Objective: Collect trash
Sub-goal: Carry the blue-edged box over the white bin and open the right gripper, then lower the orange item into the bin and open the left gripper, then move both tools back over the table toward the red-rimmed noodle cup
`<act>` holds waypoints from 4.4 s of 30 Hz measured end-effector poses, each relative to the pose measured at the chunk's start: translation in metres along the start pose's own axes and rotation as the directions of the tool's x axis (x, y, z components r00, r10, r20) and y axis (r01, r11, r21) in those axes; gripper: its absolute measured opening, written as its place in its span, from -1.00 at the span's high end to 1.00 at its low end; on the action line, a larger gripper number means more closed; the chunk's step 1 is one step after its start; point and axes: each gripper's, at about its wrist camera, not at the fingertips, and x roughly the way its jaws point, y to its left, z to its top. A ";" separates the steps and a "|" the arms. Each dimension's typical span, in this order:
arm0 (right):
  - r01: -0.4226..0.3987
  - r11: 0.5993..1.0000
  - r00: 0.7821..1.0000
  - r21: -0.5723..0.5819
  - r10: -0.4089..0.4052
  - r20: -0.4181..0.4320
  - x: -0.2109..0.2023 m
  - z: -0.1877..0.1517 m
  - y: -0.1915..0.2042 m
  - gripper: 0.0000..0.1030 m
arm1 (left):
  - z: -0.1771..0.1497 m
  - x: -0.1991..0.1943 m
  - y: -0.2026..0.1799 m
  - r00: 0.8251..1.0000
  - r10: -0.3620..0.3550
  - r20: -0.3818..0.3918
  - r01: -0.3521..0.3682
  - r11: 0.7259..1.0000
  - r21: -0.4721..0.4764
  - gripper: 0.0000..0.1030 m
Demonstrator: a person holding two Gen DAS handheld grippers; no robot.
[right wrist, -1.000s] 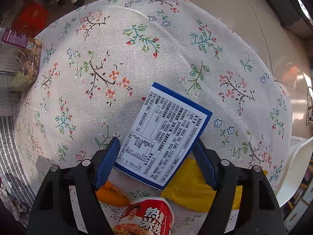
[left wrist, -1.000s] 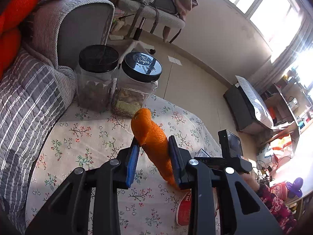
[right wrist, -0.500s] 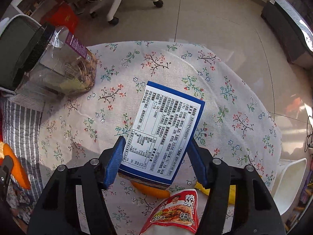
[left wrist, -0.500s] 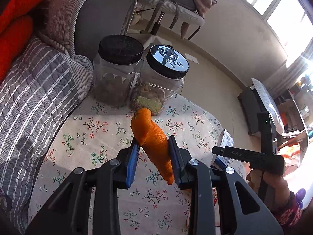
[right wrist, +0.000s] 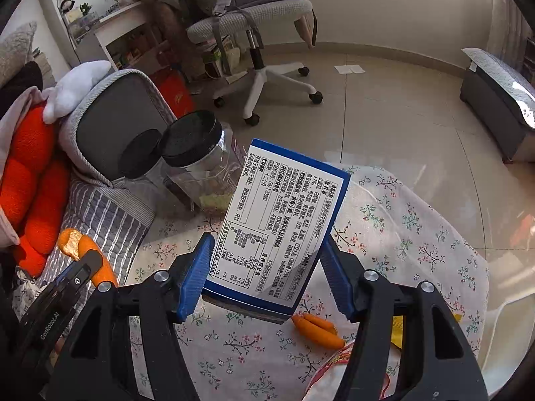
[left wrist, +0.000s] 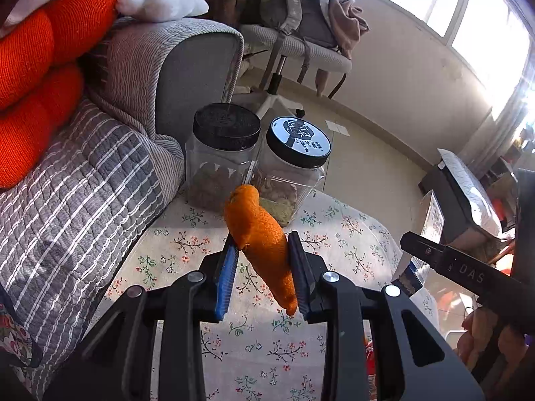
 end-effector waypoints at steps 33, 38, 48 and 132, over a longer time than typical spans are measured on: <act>0.250 0.967 0.848 0.042 -0.239 0.474 -0.156 -0.080 -0.123 -0.19 | -0.082 -0.082 -0.151 0.953 -0.140 0.268 0.093 0.979 0.182 0.40; 0.285 0.955 0.840 0.083 -0.291 0.457 -0.164 -0.088 -0.153 -0.19 | -0.092 -0.087 -0.176 0.951 -0.173 0.258 0.115 0.968 0.224 0.40; 0.380 0.909 0.809 0.171 -0.416 0.416 -0.183 -0.113 -0.217 -0.20 | -0.111 -0.085 -0.219 0.950 -0.227 0.213 0.161 0.944 0.289 0.40; 0.411 0.836 0.788 0.363 -0.526 0.320 -0.181 -0.157 -0.268 -0.86 | -0.158 -0.051 -0.302 0.993 -0.104 0.056 0.075 0.921 0.383 -0.78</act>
